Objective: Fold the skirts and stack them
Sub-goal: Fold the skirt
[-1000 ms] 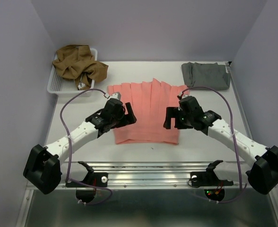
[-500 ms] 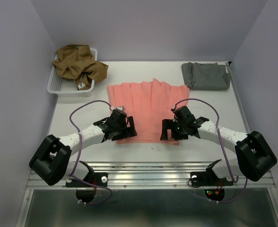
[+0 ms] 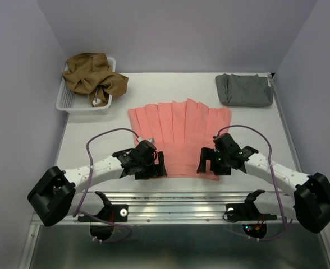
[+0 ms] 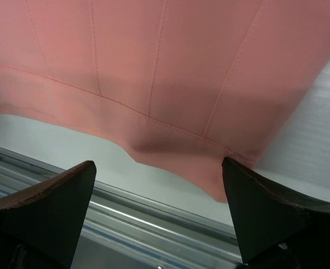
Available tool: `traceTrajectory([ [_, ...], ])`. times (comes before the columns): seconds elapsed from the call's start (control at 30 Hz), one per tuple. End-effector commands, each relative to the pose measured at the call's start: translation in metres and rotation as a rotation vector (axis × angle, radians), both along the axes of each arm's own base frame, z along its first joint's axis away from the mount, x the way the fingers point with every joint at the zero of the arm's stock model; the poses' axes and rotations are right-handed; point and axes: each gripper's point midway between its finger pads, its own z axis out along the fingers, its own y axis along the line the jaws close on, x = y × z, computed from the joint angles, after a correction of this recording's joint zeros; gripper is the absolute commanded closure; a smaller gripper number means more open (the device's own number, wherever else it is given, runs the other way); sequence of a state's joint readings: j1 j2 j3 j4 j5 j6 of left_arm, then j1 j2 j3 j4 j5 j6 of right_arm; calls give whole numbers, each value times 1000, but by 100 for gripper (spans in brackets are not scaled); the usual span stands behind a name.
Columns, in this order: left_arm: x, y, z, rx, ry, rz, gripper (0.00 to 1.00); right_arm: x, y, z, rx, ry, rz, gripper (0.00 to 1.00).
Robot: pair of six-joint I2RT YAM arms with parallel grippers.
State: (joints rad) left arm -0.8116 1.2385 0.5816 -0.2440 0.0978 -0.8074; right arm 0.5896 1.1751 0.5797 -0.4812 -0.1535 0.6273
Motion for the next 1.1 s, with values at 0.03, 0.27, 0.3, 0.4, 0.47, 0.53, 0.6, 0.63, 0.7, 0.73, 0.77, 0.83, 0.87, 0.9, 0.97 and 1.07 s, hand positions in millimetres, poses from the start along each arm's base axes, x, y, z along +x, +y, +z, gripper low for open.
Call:
traceTrajectory([
  [0.03,-13,10,22,35,18,-9,1,-14,-18,17,-55,27,-42,0],
  [0.27,63,22,104,112,-298,149,1,35,-14,79,-64,-242,-11,0],
  [0.3,71,27,107,123,-315,172,1,37,-5,87,-26,-260,32,0],
  [0.4,108,56,116,174,-368,284,1,53,14,115,8,-369,103,0],
  [0.47,143,84,119,180,-393,393,1,51,43,126,6,-409,189,0],
  [0.53,165,96,114,181,-386,420,1,56,63,120,-88,-453,247,0],
  [0.6,193,109,119,170,-430,471,1,43,104,133,-107,-520,372,0],
  [0.63,205,112,107,187,-411,475,1,45,118,119,-157,-513,408,0],
  [0.7,223,122,105,160,-389,497,1,34,156,127,-168,-574,498,0],
  [0.73,230,124,101,157,-384,501,1,28,170,124,-181,-585,540,0],
  [0.77,240,126,92,159,-377,506,1,19,196,114,-197,-594,610,0],
  [0.83,248,133,81,161,-347,516,2,12,219,103,-202,-584,664,0],
  [0.87,251,132,69,167,-322,502,3,8,230,97,-200,-576,688,0],
  [0.9,254,130,64,163,-319,496,4,6,240,77,-233,-562,733,0],
  [0.97,258,125,46,157,-298,467,9,1,262,78,-246,-600,769,0],
  [1.07,264,121,24,168,-265,446,18,4,276,55,-329,-576,792,0],
])
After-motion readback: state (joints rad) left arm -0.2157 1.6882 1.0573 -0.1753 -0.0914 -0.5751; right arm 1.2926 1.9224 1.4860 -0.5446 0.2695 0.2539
